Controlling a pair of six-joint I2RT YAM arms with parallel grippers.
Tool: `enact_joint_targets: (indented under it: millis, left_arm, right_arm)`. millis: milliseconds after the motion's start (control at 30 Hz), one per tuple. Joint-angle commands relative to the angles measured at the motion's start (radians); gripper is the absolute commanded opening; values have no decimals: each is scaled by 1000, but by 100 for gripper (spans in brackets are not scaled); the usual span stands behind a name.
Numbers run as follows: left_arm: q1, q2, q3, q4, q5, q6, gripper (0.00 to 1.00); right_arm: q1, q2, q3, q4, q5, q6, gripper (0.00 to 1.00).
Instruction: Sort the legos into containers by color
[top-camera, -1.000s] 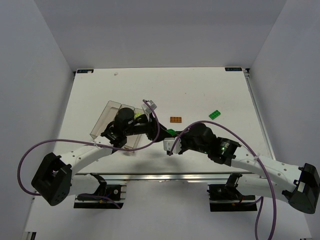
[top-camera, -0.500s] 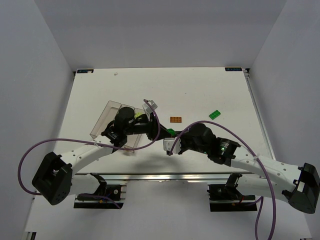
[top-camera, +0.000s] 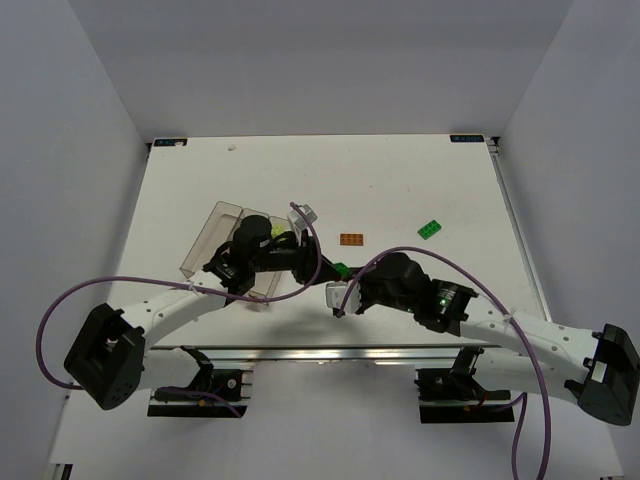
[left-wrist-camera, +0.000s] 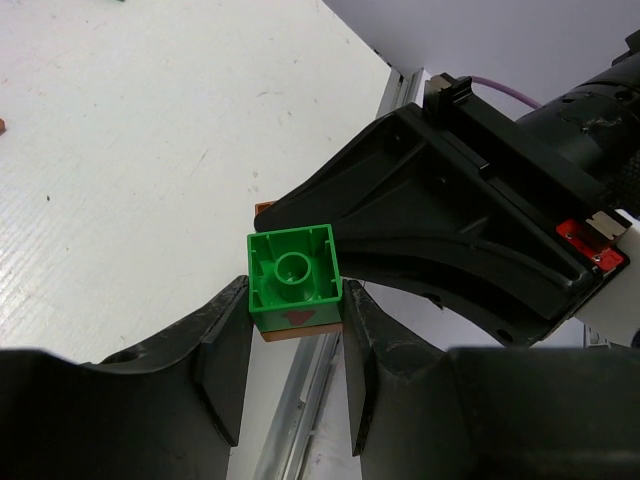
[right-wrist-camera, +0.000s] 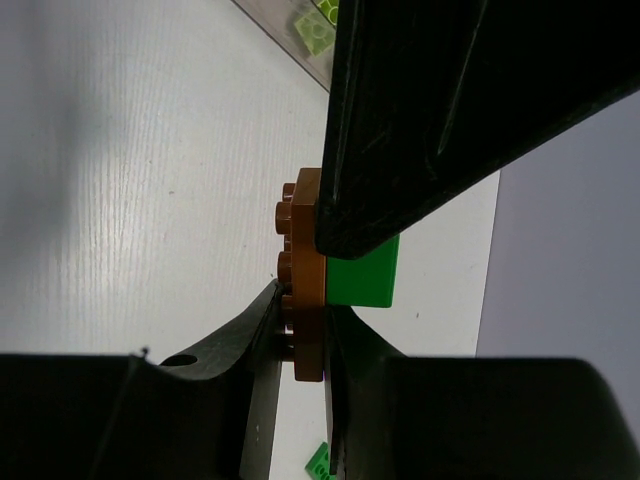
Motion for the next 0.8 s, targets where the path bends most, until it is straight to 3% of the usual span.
enact_joint_targets:
  millis: [0, 767]
  left_arm:
    - [-4, -27, 48, 28, -1, 26, 13]
    - [-1, -22, 57, -6, -31, 56, 9]
  right_arm:
    - [32, -1, -28, -11, -43, -22, 4]
    - [69, 6, -88, -57, -131, -12, 3]
